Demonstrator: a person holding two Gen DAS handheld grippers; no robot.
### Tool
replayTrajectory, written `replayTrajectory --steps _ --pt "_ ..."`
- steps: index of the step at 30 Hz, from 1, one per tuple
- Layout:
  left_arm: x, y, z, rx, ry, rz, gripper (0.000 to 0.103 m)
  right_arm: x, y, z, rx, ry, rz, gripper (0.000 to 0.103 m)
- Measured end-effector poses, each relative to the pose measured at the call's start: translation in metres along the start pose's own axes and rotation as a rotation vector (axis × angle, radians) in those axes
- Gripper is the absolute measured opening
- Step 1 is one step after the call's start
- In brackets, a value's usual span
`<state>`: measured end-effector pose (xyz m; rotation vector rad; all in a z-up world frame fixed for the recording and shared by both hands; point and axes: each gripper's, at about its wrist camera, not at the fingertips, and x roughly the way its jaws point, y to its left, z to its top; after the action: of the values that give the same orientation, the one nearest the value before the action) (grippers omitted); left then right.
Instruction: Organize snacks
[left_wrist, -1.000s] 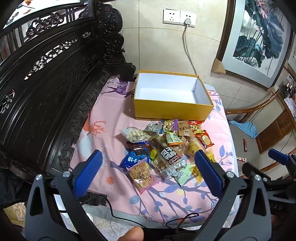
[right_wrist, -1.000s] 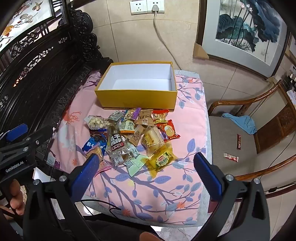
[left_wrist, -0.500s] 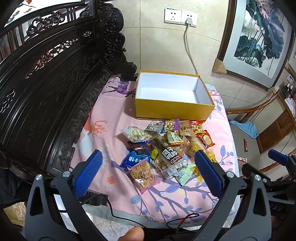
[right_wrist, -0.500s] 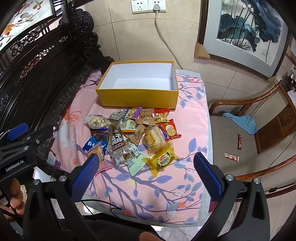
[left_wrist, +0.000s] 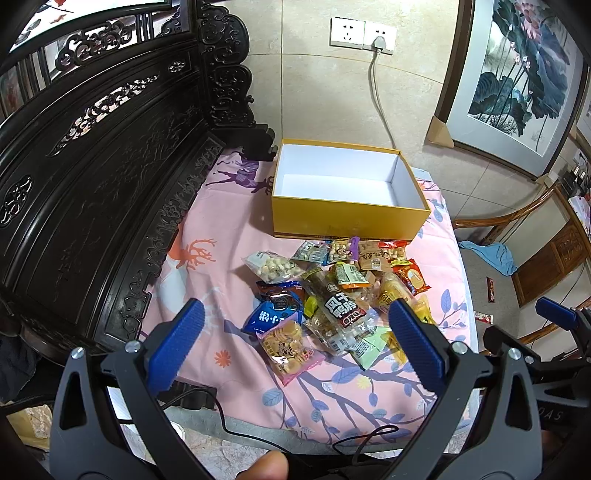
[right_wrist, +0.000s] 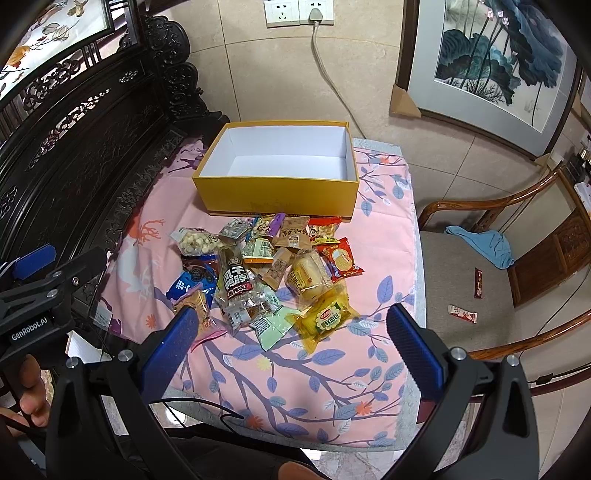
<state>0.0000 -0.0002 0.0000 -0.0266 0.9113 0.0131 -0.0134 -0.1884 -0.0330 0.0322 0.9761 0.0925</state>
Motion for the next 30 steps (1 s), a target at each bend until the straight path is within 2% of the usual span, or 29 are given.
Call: replayTrajectory --steps 28,30 --pt "0.0 -0.0002 0.0001 0.0 0.004 -0.001 0.101 0.003 0.0 0.0007 0.002 0.007 0.001 0.102" --pt "0.0007 0.0092 -0.0006 0.002 0.003 -0.001 0.101 0.0031 0.0001 0.0006 0.002 0.006 0.0 0.102"
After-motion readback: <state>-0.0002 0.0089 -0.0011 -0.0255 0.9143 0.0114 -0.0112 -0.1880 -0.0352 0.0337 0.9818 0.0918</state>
